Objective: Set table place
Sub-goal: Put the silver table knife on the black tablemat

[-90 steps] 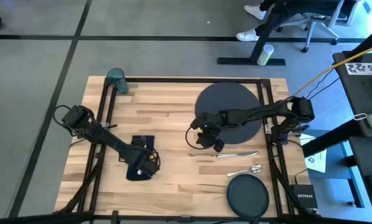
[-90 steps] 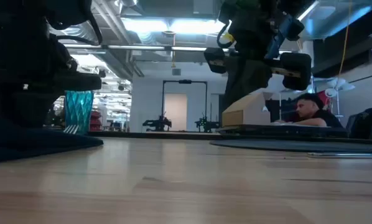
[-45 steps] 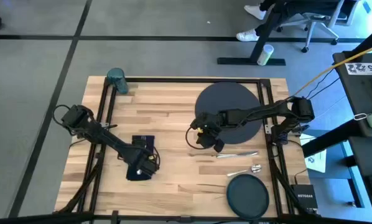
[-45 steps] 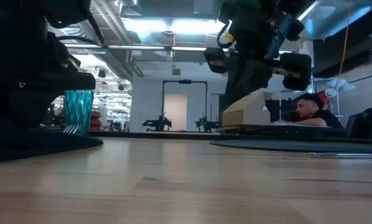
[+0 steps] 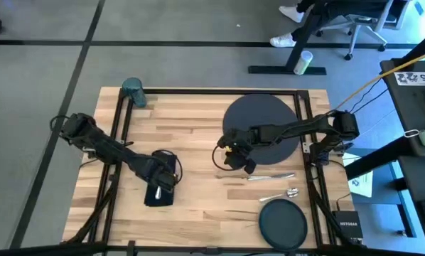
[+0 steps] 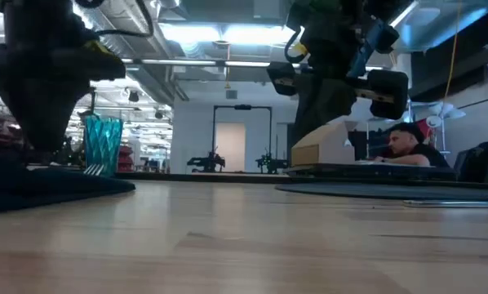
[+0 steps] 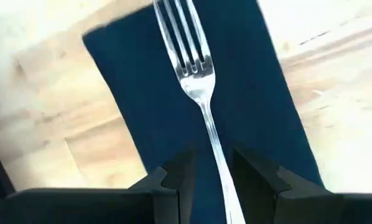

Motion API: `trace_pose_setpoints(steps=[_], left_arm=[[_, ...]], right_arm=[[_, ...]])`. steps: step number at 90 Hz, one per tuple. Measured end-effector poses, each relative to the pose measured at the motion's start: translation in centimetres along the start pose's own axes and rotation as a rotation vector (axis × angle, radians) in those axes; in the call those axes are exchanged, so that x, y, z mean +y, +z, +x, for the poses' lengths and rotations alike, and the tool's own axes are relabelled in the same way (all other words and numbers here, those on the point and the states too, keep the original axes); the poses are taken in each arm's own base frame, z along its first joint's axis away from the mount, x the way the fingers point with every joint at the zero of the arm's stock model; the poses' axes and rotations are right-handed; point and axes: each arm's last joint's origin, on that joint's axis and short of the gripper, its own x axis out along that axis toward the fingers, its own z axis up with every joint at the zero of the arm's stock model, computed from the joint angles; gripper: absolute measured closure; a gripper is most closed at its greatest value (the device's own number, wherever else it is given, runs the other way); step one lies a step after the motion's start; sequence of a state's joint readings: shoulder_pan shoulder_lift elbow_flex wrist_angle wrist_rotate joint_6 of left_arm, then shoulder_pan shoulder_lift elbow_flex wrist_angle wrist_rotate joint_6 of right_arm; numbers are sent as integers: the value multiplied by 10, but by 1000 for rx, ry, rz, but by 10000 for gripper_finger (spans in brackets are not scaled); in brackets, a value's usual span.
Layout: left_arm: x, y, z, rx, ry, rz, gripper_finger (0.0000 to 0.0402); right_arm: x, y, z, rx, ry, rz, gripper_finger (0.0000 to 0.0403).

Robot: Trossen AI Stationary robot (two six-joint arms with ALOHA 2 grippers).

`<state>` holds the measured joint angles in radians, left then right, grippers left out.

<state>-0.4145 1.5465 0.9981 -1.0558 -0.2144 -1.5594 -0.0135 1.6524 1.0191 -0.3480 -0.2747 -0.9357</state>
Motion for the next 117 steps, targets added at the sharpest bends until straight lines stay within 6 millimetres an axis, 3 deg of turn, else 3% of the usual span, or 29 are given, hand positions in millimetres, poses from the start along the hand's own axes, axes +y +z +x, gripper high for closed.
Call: trace_pose_setpoints(steps=[25,44,53,81,93,117], left_arm=[[-1,20,1,-208,16,301,323],[-13,44,-1,-344,-90,509,377],[-11,57,0,-397,-134,558,397],[-1,84,14,-460,-299,657,401],[6,91,25,-475,-351,659,401],[12,106,35,-530,-522,713,401]], right_arm=[[2,-3,-6,11,35,11,403],[-6,-14,-19,-6,32,53,403],[-10,-22,-23,8,23,84,403],[-7,-32,-28,60,73,198,403],[7,-32,-26,89,123,249,403],[63,-24,-30,163,158,427,403]])
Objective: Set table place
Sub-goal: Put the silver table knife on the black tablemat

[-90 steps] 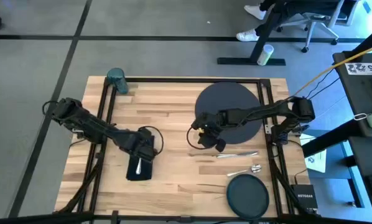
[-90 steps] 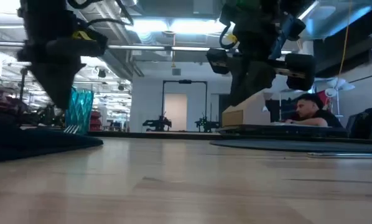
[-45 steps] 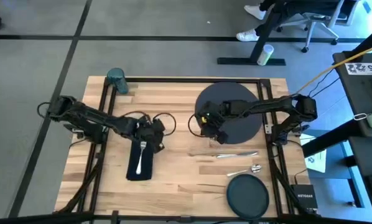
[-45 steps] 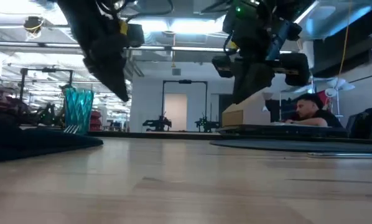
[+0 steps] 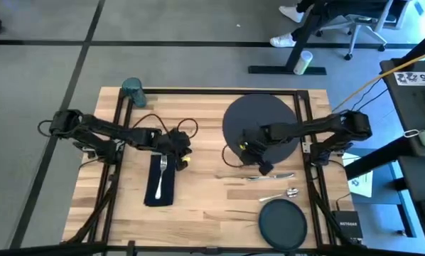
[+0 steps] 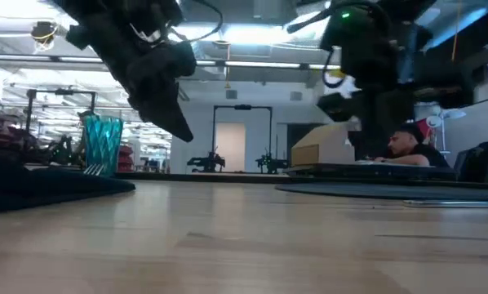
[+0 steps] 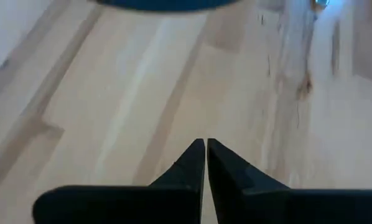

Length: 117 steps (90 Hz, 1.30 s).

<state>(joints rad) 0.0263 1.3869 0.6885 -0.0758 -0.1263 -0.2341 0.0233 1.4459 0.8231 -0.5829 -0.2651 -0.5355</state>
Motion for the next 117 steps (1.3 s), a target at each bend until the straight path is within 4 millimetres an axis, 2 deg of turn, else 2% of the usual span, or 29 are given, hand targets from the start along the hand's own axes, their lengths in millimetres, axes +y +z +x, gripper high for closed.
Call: trace_pose_setpoints(steps=[17,35,51,71,98,117], left_arm=[[16,10,1,-145,-130,29,401],[36,17,0,-200,-137,54,401],[49,14,1,-167,-97,26,401],[53,8,2,-103,-83,13,401],[53,7,2,-93,-64,9,401],[54,7,2,-97,-35,7,401]], right_arm=[[33,5,1,10,-2,87,403],[48,7,13,69,-28,128,392],[47,7,23,107,-26,134,347],[46,4,34,156,-9,121,294],[44,1,53,204,20,154,288],[42,1,55,213,-26,174,288]])
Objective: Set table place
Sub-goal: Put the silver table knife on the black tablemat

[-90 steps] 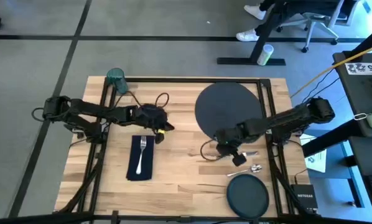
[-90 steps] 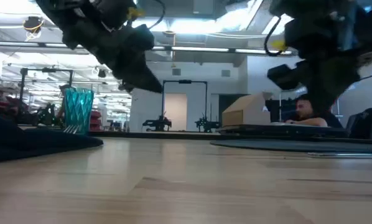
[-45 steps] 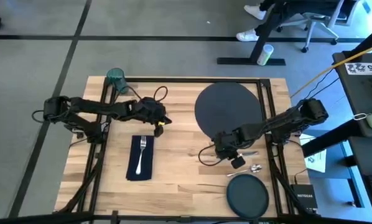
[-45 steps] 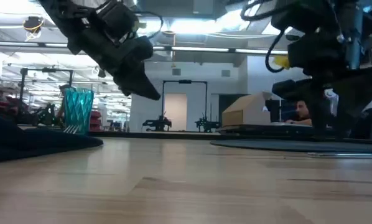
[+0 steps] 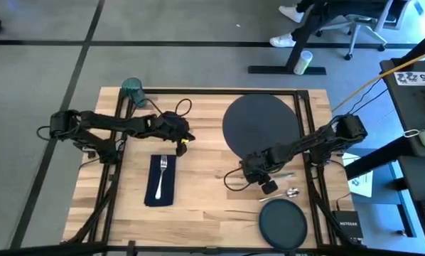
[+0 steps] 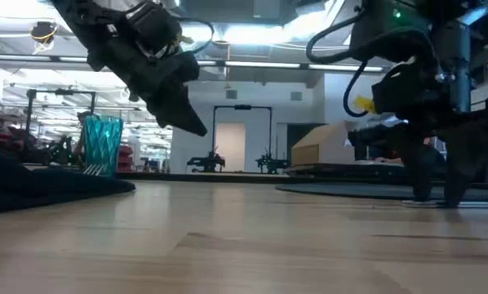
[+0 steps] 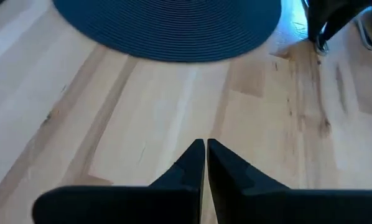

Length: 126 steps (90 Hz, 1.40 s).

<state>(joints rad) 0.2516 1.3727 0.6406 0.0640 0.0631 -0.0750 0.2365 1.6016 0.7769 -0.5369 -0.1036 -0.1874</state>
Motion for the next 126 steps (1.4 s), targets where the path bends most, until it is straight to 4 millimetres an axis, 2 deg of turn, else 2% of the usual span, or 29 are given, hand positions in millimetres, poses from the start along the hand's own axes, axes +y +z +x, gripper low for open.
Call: trace_pose_setpoints(steps=[9,31,42,68,126], left_arm=[[0,-1,0,-2,0,0,401],[1,-14,2,3,1,-37,401],[1,-16,2,6,1,-57,401],[1,-16,2,2,0,-56,401],[1,-16,2,4,-1,-65,401]], right_arm=[[-1,0,0,-1,-14,0,302],[-3,2,-1,-7,-70,-1,377],[-4,5,-3,-1,-95,-1,397],[-6,11,-14,52,-153,-5,401],[-6,11,-18,46,-167,6,400]])
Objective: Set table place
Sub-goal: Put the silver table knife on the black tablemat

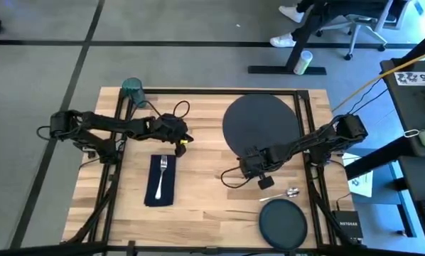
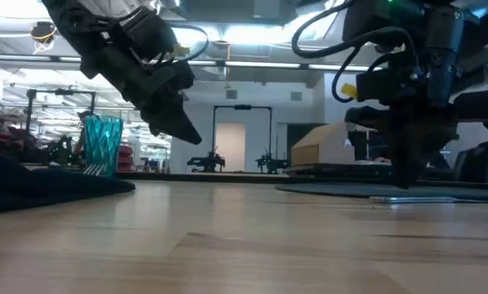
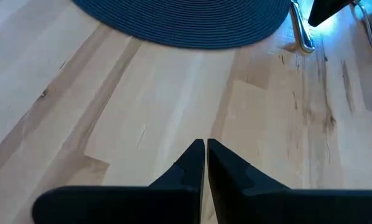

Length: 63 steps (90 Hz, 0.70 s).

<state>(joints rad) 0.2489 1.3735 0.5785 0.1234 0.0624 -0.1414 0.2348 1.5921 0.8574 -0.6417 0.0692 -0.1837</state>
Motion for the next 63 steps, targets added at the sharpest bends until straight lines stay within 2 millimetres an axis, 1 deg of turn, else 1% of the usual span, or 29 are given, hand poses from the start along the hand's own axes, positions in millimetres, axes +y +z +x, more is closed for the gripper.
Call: trace_pose_setpoints(steps=[19,25,46,53,63], left_arm=[[0,-1,0,12,1,-10,401],[0,-1,0,12,1,-15,401],[0,-1,0,12,0,-18,401],[-2,-1,0,12,-4,-14,401],[-4,-2,0,14,-12,-6,401]], right_arm=[[0,1,0,-14,7,-2,394],[0,1,0,-15,6,-1,380],[0,1,0,-12,7,3,305],[0,1,0,-10,7,4,294],[2,-5,6,3,10,7,294]])
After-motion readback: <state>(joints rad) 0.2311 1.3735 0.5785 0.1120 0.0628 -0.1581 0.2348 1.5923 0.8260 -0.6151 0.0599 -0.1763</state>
